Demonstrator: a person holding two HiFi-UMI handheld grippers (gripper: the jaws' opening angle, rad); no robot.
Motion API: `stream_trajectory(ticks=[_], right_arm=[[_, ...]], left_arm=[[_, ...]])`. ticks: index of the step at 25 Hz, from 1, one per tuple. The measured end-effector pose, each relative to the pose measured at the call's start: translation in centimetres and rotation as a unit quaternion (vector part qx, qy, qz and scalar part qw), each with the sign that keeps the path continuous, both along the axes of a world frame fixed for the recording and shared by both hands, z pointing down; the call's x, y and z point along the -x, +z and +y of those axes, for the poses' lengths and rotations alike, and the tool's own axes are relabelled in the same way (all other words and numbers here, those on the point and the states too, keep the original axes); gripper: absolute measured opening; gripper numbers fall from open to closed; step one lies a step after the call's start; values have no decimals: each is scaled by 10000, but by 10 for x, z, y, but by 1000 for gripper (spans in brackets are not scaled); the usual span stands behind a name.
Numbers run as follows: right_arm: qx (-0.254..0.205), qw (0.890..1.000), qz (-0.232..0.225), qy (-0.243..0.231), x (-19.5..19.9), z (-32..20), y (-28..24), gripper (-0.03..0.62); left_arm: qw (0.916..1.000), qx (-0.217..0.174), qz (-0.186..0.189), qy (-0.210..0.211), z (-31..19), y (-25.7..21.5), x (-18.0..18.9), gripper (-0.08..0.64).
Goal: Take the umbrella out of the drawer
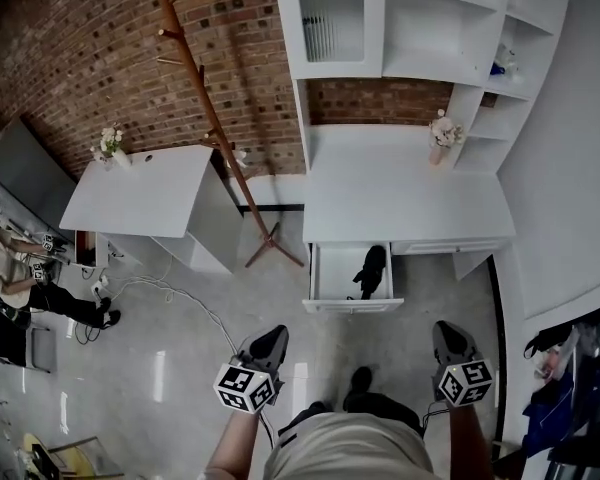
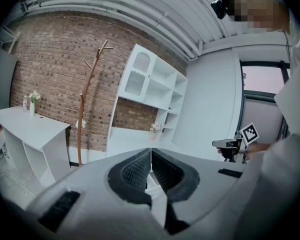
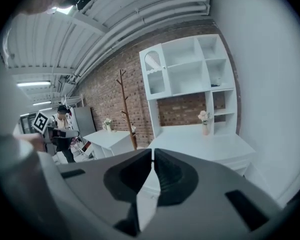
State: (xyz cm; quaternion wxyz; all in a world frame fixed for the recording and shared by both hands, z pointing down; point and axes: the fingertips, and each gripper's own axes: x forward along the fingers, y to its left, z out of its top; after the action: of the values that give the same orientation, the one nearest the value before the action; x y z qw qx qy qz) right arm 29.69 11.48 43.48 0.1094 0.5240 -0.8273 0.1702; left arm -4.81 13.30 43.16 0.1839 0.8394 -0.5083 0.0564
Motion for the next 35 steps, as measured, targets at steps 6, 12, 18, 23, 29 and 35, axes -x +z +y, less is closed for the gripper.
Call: stream_trajectory(ticks=[6, 12, 18, 23, 29, 35], right_arm=[[136, 9994, -74, -309, -11, -34, 15, 32], [360, 9973, -157, -621, -24, -69, 35, 32], [553, 9950, -234, -802, -26, -89, 51, 32], [636, 9936, -278, -895, -25, -103, 58, 32], [740, 9918, -245, -1016, -19, -117, 66, 32], [818, 9915, -187, -991, -1, -127, 73, 32]], left_arm=[[9997, 79, -78, -206, -16, 6, -20, 26], [9990, 199, -138, -388, -30, 14, -43, 26], [9982, 325, -213, -465, -42, 21, -56, 26], [9976, 379, -261, -520, -55, 25, -59, 26], [9978, 328, -340, -473, -72, 28, -65, 26], [9983, 333, -343, -321, -91, 36, -57, 26]])
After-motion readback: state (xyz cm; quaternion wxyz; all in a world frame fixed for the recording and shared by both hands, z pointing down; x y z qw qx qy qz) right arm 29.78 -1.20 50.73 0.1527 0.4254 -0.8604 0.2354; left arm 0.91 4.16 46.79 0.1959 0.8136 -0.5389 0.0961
